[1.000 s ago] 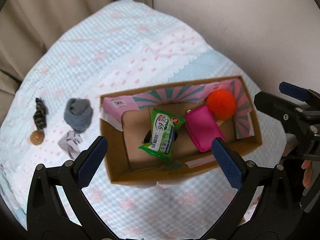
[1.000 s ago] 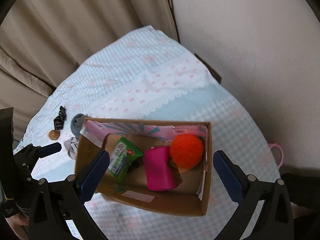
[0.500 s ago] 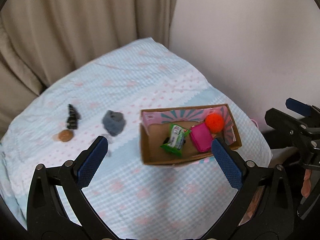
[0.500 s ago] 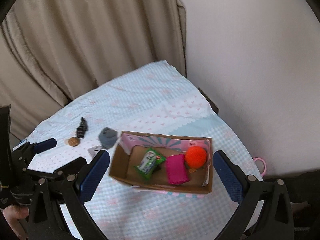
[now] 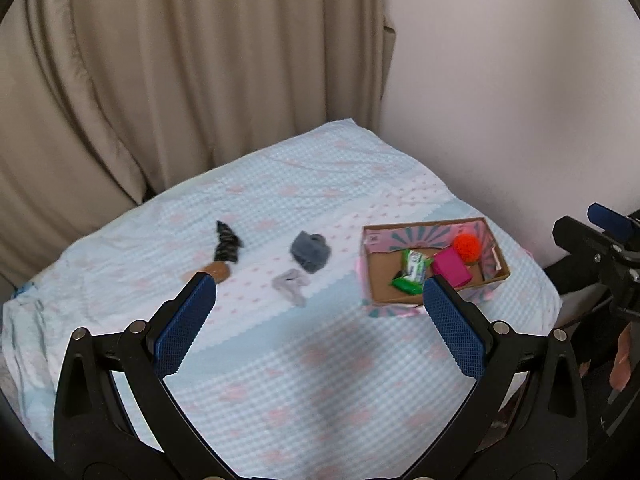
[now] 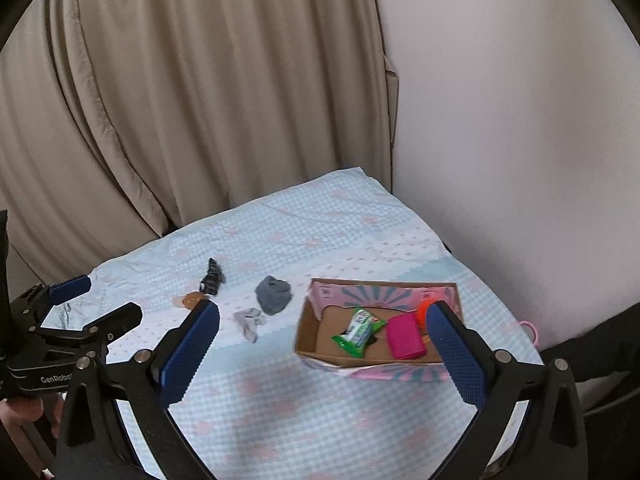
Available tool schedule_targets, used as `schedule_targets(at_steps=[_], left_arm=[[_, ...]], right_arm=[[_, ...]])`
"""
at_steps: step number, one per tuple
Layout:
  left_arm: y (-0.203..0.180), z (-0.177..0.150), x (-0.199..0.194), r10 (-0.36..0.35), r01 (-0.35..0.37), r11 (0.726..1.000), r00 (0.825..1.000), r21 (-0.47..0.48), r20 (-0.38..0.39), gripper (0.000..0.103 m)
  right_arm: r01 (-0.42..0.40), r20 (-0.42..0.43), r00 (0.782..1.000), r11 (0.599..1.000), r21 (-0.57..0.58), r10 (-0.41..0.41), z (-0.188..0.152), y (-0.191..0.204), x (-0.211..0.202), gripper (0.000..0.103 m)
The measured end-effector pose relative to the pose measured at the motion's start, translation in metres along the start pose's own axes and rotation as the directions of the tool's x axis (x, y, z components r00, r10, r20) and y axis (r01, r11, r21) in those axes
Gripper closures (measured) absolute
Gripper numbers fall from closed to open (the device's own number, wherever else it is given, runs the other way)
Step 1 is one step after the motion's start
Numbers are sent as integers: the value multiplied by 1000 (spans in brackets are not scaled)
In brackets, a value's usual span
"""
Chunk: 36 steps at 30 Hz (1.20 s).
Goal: Organize soft objects
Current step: 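Withdraw both open grippers from the box toward the remaining items, then grasp the brown plush bear with the left gripper while the right grasps the grey cloth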
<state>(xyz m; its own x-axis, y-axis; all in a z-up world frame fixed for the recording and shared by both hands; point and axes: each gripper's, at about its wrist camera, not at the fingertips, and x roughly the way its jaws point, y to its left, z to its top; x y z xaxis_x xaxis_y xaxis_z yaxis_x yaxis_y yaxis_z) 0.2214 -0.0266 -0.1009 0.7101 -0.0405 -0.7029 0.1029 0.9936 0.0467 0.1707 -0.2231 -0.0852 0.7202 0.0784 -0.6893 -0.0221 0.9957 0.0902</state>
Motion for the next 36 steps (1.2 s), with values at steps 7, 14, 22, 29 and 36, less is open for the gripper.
schedule_targets(at_steps=[7,14,22,29,36], left_arm=[[55,-19,-7,21,-22,1000,999,20,25,0],[109,-36,15,30,-32,997,999,65,39,0],[158,-54,111,31,-33,992,999,121,17,0],[183,-65,211,38,-36,986,999,166,-12,1],[195,-83,312,73,-60,969,996,239,-46,5]], right_arm=[[6,15,1000,1000,0,-6,-16,56,5,0],[9,9,1000,1000,29,-9,-26,100,31,0],[85,-23,996,996,8,-84,-50,139,96,0],[58,-77,995,997,-50,-62,-78,165,182,0],[41,-124,991,997,-72,-50,-109,173,275,0]])
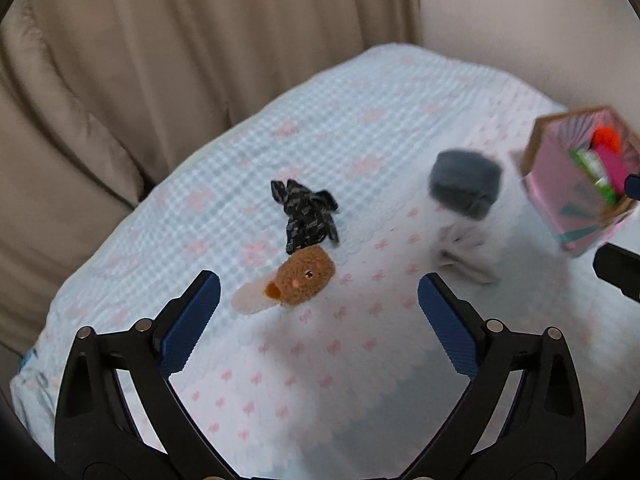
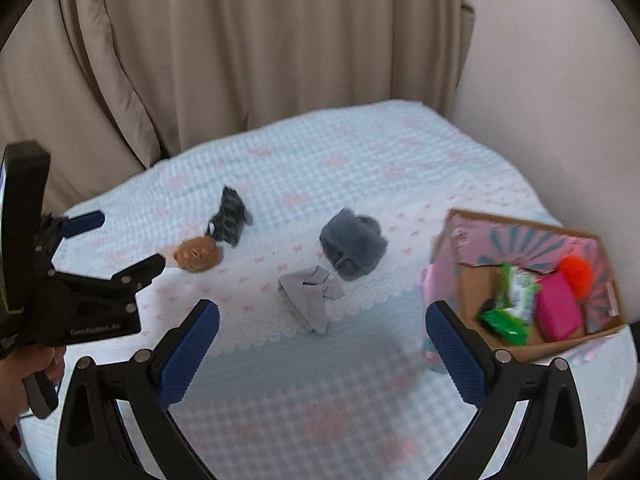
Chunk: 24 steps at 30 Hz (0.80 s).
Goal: Organize soft objects
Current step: 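Grasp the brown plush bear with the left gripper while the right grasps the grey cloth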
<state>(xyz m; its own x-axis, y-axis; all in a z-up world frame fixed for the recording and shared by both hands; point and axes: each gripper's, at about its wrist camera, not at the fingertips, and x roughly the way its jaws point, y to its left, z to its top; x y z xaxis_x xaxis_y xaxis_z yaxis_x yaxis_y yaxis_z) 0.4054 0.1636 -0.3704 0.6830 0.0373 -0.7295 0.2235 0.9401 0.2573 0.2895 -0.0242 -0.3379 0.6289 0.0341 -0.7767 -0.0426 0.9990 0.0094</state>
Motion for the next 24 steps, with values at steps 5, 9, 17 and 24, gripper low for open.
schedule_targets(at_steps=[5,9,17,24], left_arm=[[-2,-14,68,27,-25,998,999,65,-29,9],[-4,-21,105,46,-41,993,998,109,-41,10],[-1,-31,141,42,-35,989,998,144,-46,10],[2,-31,149,3,7,987,998,161,-57,36]], right_arm=[[-9,-34,999,1000,-13,8,-15,3,67,0],[-10,-49,999,999,-32,9,-21,6,108,4],[-32,-77,997,996,-79,26,-26,19,168,21],[-38,-84,996,994,-103,30,-29,24,189,49]])
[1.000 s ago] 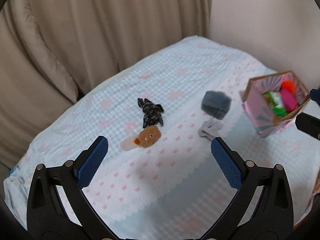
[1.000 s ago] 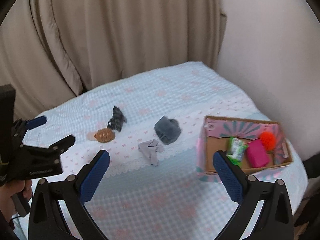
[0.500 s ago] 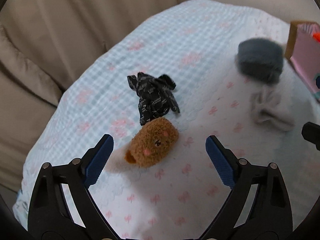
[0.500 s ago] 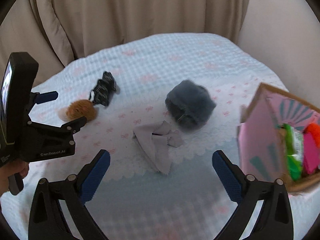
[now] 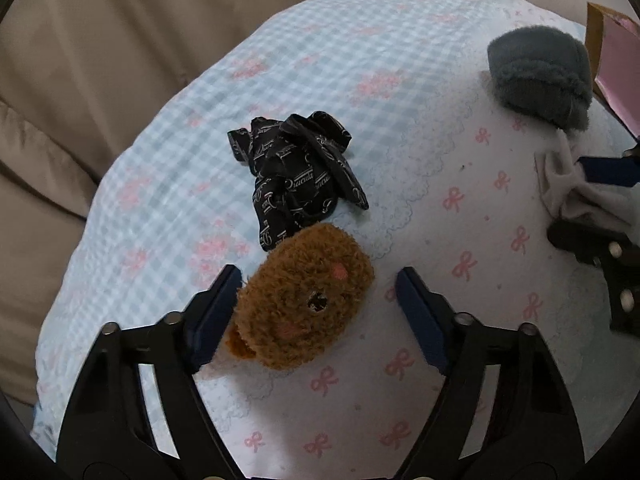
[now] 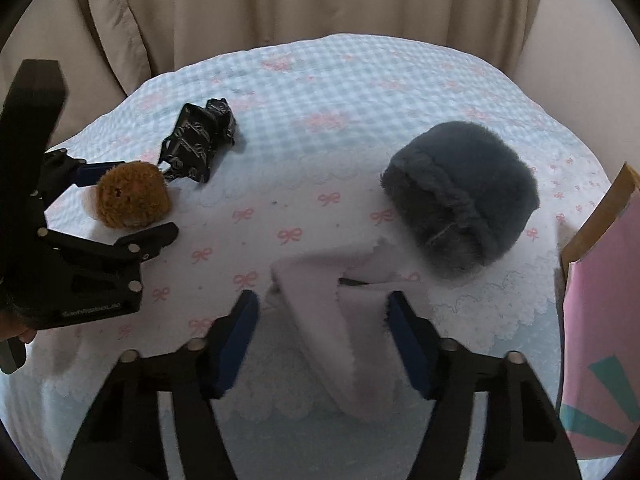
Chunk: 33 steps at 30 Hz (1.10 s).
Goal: Organize soft objects
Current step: 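Grasp the brown plush bear with the left gripper while the right grasps the grey cloth, then carry the bear into the cardboard box and open the left gripper while the right drops the cloth in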
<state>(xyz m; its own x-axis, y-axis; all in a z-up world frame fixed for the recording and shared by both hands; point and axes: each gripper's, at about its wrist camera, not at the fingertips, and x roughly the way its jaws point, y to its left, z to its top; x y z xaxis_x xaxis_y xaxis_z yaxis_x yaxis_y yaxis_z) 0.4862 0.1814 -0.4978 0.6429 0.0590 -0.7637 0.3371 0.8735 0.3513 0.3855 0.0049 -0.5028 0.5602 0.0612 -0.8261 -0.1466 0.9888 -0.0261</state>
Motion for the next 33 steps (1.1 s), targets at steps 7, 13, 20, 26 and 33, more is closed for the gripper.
schedule_targets(at_steps=[7,13,20,26,33], left_arm=[[13,1,-2,-36,36,999,999,-9,0,60],[19,3,-14,-66,66,997,998,-41,1,65],[38,10,-47,-95,98,986,995,-136,27,67],[44,27,-99,-90,99,981,994,-166,65,67],[44,50,-176,-119,139,964,988,-228,100,67]], right_arm=[[-5,-12,1000,999,47,6,4,-12,4,76],[-22,-3,1000,998,59,22,7,-11,-4,86],[-39,32,999,997,69,37,18,-7,-32,86],[-43,66,997,995,89,37,32,-10,-74,86],[-43,95,995,993,106,33,45,-20,-144,86]])
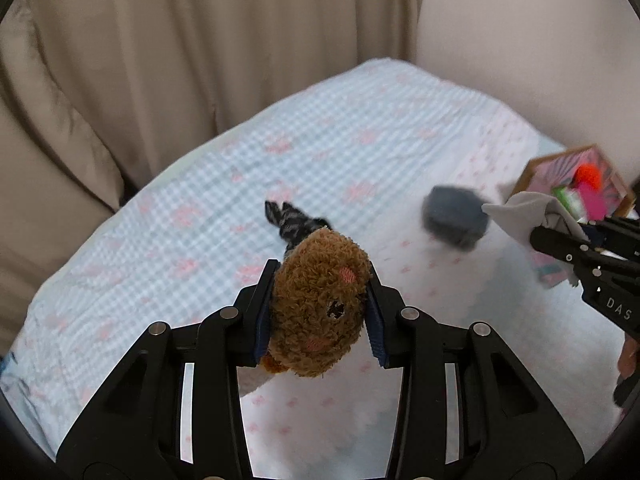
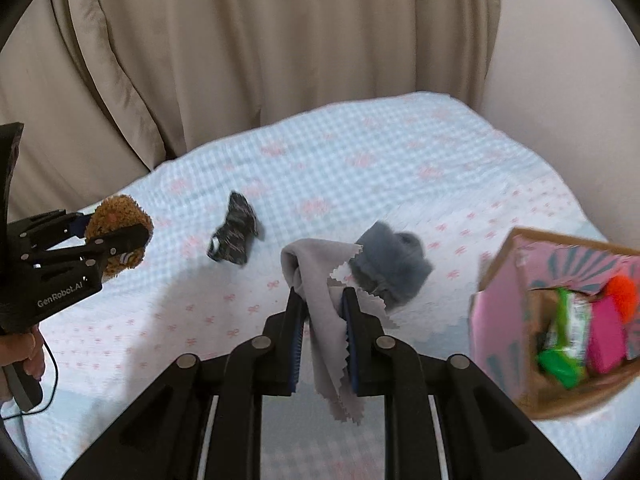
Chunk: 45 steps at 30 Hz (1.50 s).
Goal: Organize soft objects
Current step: 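Carry the bear into the cardboard box and open the left gripper while the right drops the cloth in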
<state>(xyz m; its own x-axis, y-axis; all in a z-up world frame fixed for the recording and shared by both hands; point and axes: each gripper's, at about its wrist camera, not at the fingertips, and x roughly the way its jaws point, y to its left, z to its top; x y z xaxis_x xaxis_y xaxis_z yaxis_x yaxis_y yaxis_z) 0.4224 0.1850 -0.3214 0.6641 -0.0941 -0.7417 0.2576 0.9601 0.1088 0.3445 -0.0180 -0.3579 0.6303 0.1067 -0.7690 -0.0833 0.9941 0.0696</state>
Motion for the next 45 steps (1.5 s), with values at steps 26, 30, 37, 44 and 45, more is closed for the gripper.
schedule_targets(at_steps=[26,30,37,44,45], left_arm=[[-231,121,-137,-199,199,980,980,-2,24,67],[-273,133,-112,-199,199,980,980,-4,-28,67],[-339,153,-46,-184,183,983,975,-19,-123,67],[-389,159,34,-163,158,987,960,-41,-227,67],[-393,157,44,-161,154,987,957,-49,-242,67]], right_arm=[[117,96,987,982,151,-132,38,-175,-240,86],[108,64,991,985,132,-117,34,-218,-239,86],[65,-4,998,993,95,-65,37,-286,-208,86],[0,-83,997,999,37,3,43,-337,-154,86],[-8,-96,995,999,32,11,41,-343,-146,86]])
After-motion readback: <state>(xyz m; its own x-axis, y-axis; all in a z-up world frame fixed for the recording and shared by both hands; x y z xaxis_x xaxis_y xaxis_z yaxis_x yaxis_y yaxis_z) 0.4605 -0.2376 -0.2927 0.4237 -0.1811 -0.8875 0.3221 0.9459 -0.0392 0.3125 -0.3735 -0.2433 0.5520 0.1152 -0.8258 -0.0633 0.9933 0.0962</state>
